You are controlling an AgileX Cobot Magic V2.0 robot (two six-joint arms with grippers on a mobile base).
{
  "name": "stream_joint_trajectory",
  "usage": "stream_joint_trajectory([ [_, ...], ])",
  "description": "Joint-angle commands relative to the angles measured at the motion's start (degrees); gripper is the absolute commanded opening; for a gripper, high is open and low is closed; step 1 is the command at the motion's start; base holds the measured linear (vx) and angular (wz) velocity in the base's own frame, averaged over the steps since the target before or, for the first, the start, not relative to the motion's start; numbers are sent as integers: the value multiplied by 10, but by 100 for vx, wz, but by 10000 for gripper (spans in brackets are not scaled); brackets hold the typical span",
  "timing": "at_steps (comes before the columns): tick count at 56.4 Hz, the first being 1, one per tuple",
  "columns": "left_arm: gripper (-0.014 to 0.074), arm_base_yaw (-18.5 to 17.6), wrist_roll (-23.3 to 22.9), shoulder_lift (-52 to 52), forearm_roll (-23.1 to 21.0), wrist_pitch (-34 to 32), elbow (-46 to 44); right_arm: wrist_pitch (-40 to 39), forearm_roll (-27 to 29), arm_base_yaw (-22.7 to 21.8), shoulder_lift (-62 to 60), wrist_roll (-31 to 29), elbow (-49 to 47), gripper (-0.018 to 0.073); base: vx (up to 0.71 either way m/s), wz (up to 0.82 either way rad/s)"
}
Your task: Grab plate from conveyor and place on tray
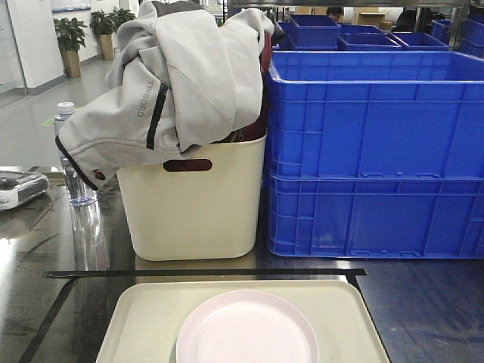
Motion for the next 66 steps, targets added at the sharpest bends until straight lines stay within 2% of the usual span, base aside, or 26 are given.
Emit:
stream_joint_trajectory([
  [1,3,1,1,-10,0,-52,14,-45,-7,-2,5,-3,-16,-12,0,0],
  [5,3,1,1,-10,0,-52,14,-44,-4,-2,5,-3,-16,-12,0,0],
  [6,3,1,1,-10,0,-52,14,-138,62,-64,-46,-61,50,-12,0,0],
  [10,3,1,1,-10,0,-52,14,-214,96,-109,-79,-70,114,-12,0,0],
  [14,3,1,1,-10,0,-52,14,-281,103,-151,-124,-69,181,-12,0,0],
  [20,3,1,1,-10,0,-52,14,-307,96,-182,-193,-68,244,-12,0,0],
  [26,3,1,1,-10,0,-52,14,-240,91,-185,-249,-68,249,-12,0,0],
  [32,3,1,1,-10,0,-50,14,-225,91,-184,-246,-67,250,-12,0,0],
  [66,3,1,1,-10,0,-47,14,-226,96,-184,-246,-67,250,-11,0,0],
])
